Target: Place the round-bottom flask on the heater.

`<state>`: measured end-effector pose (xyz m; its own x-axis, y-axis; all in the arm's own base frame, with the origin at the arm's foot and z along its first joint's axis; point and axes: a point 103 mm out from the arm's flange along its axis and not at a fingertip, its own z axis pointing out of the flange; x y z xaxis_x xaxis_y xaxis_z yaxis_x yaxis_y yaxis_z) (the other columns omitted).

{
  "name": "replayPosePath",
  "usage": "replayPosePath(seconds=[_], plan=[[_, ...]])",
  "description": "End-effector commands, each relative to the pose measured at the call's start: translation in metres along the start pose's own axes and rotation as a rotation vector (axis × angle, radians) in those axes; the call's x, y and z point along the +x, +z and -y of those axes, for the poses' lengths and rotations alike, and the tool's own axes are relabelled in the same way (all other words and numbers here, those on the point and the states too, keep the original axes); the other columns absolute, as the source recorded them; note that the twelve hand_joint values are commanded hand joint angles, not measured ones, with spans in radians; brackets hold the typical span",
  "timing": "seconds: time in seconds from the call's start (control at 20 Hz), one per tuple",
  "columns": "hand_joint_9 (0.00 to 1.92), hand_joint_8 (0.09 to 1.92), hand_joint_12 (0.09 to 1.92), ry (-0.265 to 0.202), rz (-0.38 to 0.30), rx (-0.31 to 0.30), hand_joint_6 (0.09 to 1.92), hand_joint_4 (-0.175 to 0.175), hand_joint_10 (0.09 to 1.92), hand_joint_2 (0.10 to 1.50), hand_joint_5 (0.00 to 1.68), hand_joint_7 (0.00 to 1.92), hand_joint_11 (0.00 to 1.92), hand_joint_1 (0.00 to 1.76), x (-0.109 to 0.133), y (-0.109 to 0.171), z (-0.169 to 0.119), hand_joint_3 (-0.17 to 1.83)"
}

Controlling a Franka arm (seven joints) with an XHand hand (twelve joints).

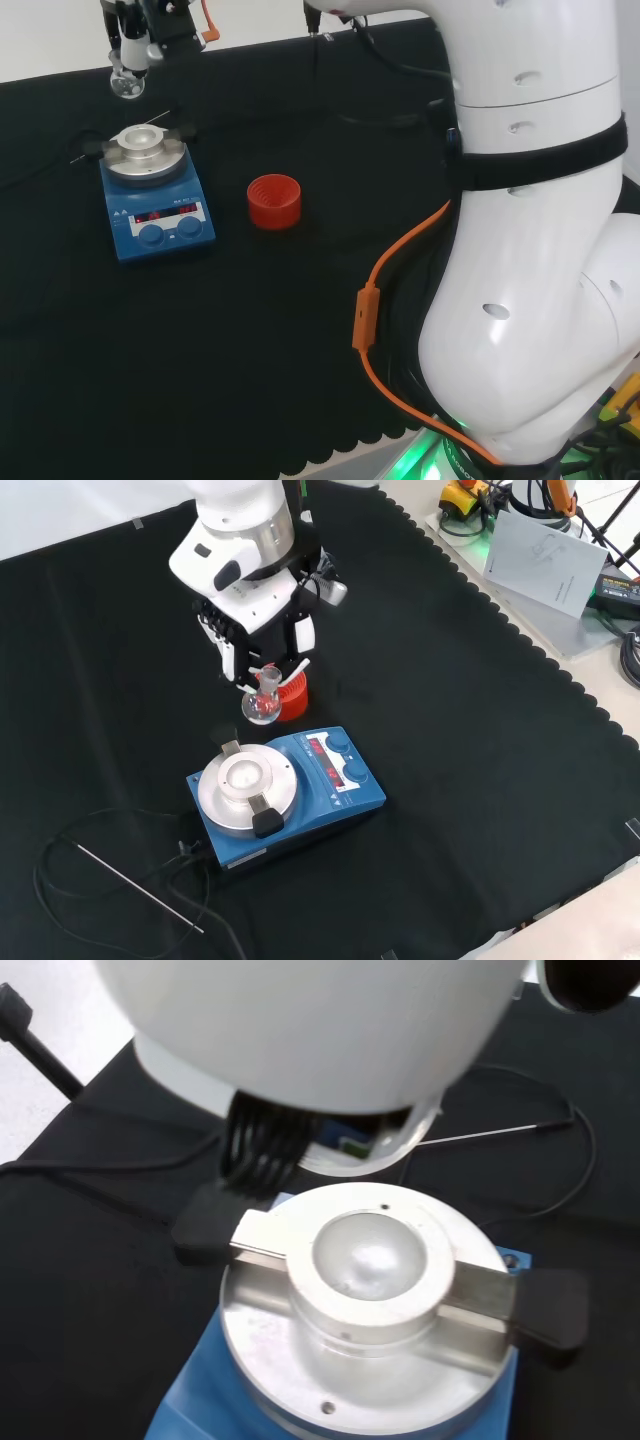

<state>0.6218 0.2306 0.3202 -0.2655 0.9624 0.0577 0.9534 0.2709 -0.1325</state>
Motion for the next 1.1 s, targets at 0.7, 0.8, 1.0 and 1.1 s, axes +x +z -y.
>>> replayPosePath(seconds=[0.7,0.8,1.0,1.1], plan=[[1.75,0.58,0.8,-0.026,0.023,0.029,0.76,-0.175,0.3,0.34,1.3,1.55,1.63,1.34,0.023,0.017,-0.015,1.15],[1.75,0.58,0.8,-0.034,0.019,0.029,0.76,-0.175,0.3,0.34,1.3,1.55,1.63,1.34,0.028,0.024,-0.021,1.15],[1.75,0.58,0.8,-0.043,0.001,0.031,0.76,-0.175,0.3,0.34,1.3,1.55,1.63,1.34,0.028,0.035,-0.024,1.15],[1.75,0.58,0.8,-0.043,-0.001,0.033,0.76,-0.175,0.3,0.34,1.3,1.55,1.63,1.34,0.025,0.04,-0.024,1.15]])
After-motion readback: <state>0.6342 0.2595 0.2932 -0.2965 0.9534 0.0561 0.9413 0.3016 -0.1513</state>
